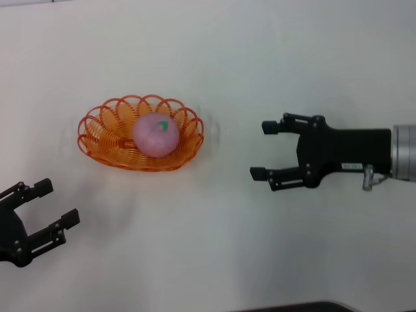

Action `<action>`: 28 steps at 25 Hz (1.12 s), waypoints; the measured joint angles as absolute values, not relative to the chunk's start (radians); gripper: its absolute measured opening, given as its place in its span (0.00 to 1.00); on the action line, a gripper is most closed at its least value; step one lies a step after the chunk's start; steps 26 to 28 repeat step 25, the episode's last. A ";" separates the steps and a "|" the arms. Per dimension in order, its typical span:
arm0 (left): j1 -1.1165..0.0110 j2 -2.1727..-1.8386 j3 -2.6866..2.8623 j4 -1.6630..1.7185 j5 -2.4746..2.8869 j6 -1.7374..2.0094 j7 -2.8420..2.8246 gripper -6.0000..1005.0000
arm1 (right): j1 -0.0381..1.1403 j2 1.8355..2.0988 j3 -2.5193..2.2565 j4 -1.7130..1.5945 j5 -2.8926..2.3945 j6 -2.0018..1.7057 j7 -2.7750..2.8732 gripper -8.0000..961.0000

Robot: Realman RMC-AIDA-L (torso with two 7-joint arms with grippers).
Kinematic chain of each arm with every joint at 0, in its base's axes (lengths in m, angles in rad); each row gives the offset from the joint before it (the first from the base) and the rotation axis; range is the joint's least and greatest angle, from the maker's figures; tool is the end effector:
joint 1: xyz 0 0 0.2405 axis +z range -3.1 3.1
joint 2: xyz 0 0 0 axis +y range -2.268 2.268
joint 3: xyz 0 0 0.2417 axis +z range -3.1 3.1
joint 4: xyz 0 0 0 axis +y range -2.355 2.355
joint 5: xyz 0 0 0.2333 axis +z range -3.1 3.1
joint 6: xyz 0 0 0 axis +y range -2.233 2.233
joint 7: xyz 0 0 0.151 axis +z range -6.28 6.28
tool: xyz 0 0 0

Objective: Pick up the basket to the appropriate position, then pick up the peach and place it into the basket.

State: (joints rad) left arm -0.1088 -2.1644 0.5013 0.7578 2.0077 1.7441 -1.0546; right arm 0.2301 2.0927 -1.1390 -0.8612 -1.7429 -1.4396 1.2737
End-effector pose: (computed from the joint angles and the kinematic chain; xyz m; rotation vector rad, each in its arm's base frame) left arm -0.3521 0.2041 0.0135 -2.4918 -0.6458 -0.7321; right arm 0.2798 0.2924 -0.0244 -2.7659 0.4571 0.5848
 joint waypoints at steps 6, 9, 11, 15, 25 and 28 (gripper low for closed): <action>-0.105 -2.164 0.502 0.755 2.015 1.739 -1.051 0.75 | 0.235 2.091 -1.063 -0.690 -1.742 -1.437 1.106 0.99; -0.104 -2.164 0.502 0.752 2.017 1.737 -1.049 0.75 | 0.242 2.090 -1.028 -0.623 -1.742 -1.434 1.044 0.99; -0.103 -2.164 0.502 0.752 2.017 1.736 -1.048 0.75 | 0.243 2.089 -1.018 -0.606 -1.744 -1.433 1.021 0.99; -0.103 -2.164 0.500 0.752 2.017 1.736 -1.048 0.75 | 0.243 2.089 -1.011 -0.597 -1.744 -1.432 1.009 0.99; -0.103 -2.164 0.500 0.751 2.017 1.734 -1.048 0.75 | 0.244 2.091 -1.010 -0.594 -1.747 -1.418 1.008 0.99; -0.103 -2.164 0.500 0.751 2.017 1.734 -1.048 0.75 | 0.244 2.091 -1.010 -0.594 -1.747 -1.418 1.008 0.99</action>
